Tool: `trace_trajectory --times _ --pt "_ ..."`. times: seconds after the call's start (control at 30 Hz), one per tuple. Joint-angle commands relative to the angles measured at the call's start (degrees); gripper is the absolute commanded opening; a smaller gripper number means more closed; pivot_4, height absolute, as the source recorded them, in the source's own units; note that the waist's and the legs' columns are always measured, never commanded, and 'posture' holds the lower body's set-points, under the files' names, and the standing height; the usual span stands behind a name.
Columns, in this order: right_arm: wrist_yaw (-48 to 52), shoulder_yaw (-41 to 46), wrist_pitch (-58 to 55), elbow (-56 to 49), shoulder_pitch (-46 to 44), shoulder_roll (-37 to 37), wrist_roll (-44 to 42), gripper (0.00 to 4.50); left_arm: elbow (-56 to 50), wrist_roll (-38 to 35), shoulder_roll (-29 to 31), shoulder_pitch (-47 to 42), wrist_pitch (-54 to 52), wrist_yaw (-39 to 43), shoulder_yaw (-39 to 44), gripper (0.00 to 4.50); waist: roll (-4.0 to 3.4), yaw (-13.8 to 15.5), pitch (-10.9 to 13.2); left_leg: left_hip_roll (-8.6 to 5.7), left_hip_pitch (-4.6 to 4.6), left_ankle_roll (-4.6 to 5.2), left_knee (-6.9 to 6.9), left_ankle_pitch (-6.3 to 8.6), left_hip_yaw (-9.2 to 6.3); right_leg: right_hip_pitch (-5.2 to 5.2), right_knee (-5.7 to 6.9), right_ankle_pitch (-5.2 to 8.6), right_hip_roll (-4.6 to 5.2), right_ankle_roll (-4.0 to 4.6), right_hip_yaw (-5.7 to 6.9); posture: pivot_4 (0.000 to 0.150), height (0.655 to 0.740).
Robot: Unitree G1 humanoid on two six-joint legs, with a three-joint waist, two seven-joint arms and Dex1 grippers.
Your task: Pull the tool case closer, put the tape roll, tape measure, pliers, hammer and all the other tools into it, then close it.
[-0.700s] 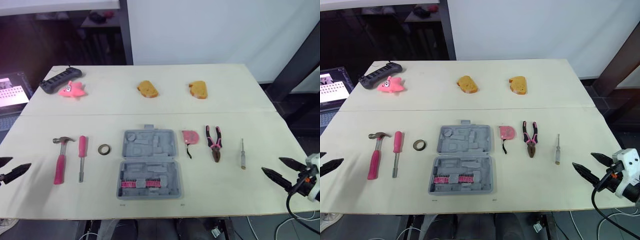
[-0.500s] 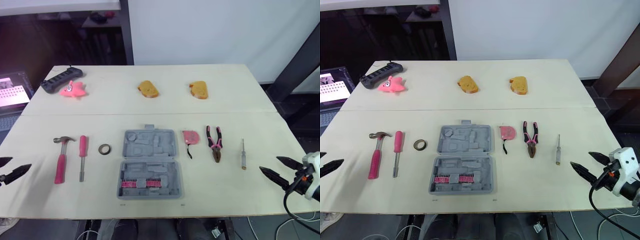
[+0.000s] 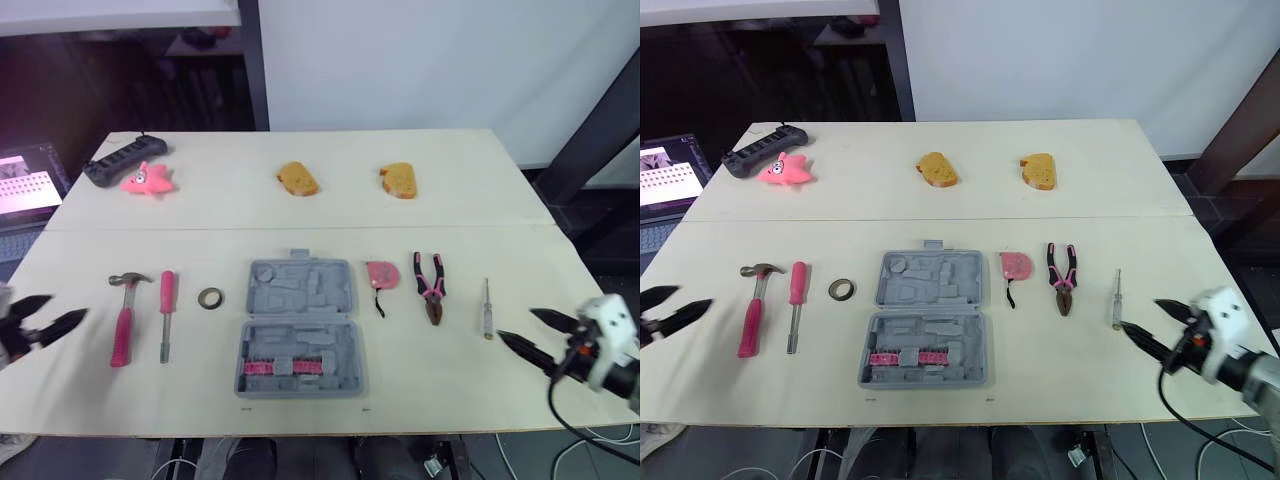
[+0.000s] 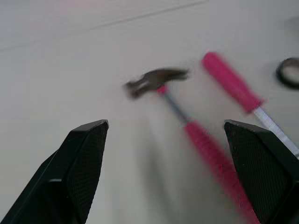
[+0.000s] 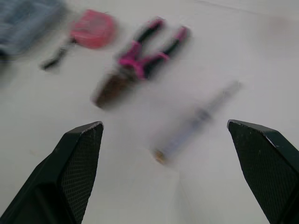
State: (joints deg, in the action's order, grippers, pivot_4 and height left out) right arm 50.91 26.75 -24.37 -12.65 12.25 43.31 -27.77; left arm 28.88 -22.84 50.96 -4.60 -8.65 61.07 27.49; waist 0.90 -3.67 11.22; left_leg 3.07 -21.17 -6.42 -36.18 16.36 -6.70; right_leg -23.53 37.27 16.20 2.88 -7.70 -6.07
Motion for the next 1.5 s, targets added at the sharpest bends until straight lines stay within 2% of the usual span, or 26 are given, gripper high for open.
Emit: trace_trajectory --times 0.03,0.07,0.13,0.27,0.3,0.37,0.67,0.8,1.1,1.5 --pt "-3.7 -6.3 -5.3 -7.9 -5.3 -0.7 -1.6 4.50 -13.0 -1.2 -4.1 -1.4 -5.6 -2.3 -6.4 3.62 0.01 0.0 0.0 0.00 0.00 0.00 -0.01 0.00 -0.01 0.01 0.00 0.00 0.00 0.00 0.00 0.150 0.7400" --pt "-4.8 -9.6 -6.7 -8.8 -7.5 -1.1 -0.8 4.25 -15.8 -1.1 -6.1 -2.4 -6.9 -3.3 -8.7 3.27 0.02 0.0 0.0 0.00 0.00 0.00 -0.02 0.00 -0.01 0.01 -0.01 -0.01 0.00 -0.01 0.00 0.150 0.7400" --pt "-6.6 -16.0 -9.2 -9.2 -11.5 -1.5 1.7 3.56 -20.3 -0.2 -9.3 -4.0 -9.0 -3.8 -13.7 2.22 0.02 0.1 0.0 0.00 0.00 0.00 -0.04 0.00 -0.03 0.01 0.00 -0.01 0.00 -0.01 0.01 0.150 0.7400" --pt "-7.3 -27.6 -10.8 -8.5 -17.3 -1.5 7.7 1.59 -22.9 4.2 -12.4 -6.3 -9.7 -5.7 -21.7 0.20 0.02 0.1 0.0 -0.01 -0.02 0.01 -0.04 0.00 -0.05 -0.01 0.00 -0.01 -0.01 -0.01 0.02 0.150 0.7400" --pt "-7.3 -29.9 -11.4 -8.5 -18.5 -1.4 8.8 1.08 -23.2 4.8 -12.5 -6.3 -9.7 -5.5 -23.0 0.00 0.02 0.1 0.0 -0.02 -0.02 0.01 -0.04 0.00 -0.05 -0.02 0.00 -0.02 -0.01 -0.01 0.02 0.150 0.7400" --pt "-6.9 -33.6 -11.9 -8.5 -20.7 -1.5 10.6 0.05 -23.3 5.8 -12.2 -6.1 -9.8 -5.1 -24.7 0.00 0.02 -0.2 0.0 -0.01 -0.02 0.01 -0.04 0.00 -0.05 -0.03 0.00 -0.02 -0.01 0.00 0.02 0.150 0.7400" --pt "-8.5 -46.2 -14.5 -2.6 -29.9 -5.2 19.2 0.01 -20.7 11.6 -10.3 -4.8 -7.3 -3.7 -30.0 0.00 0.02 -0.1 0.0 -0.01 -0.03 0.02 -0.04 0.00 -0.07 -0.03 0.01 -0.02 -0.01 0.00 0.04 0.150 0.7400" --pt "-9.0 -50.5 -14.0 1.8 -33.0 -6.5 23.8 0.01 -19.6 13.2 -11.9 -5.5 -6.8 -4.6 -31.8 0.00 0.01 0.1 0.0 -0.02 -0.03 0.02 -0.06 0.00 -0.07 -0.02 0.01 -0.02 0.00 0.00 0.04 0.150 0.7400" --pt "-7.8 -54.7 -13.0 7.1 -36.9 -10.5 28.3 0.01 -19.0 15.2 -15.0 -6.8 -6.5 -3.9 -35.8 0.00 -0.07 1.1 -0.2 -0.02 0.34 0.02 -0.05 0.00 -0.07 0.30 0.00 -0.03 -0.01 0.01 0.04 0.150 0.7400" --pt "-4.4 -56.7 -15.0 4.1 -36.1 -11.9 30.6 0.01 -19.3 16.1 -17.2 -6.5 -6.2 -2.5 -37.5 0.00 -0.17 1.3 -0.3 -0.02 0.73 0.03 0.02 0.01 -0.07 0.69 -0.07 -0.01 0.00 0.01 0.04 0.150 0.7400"
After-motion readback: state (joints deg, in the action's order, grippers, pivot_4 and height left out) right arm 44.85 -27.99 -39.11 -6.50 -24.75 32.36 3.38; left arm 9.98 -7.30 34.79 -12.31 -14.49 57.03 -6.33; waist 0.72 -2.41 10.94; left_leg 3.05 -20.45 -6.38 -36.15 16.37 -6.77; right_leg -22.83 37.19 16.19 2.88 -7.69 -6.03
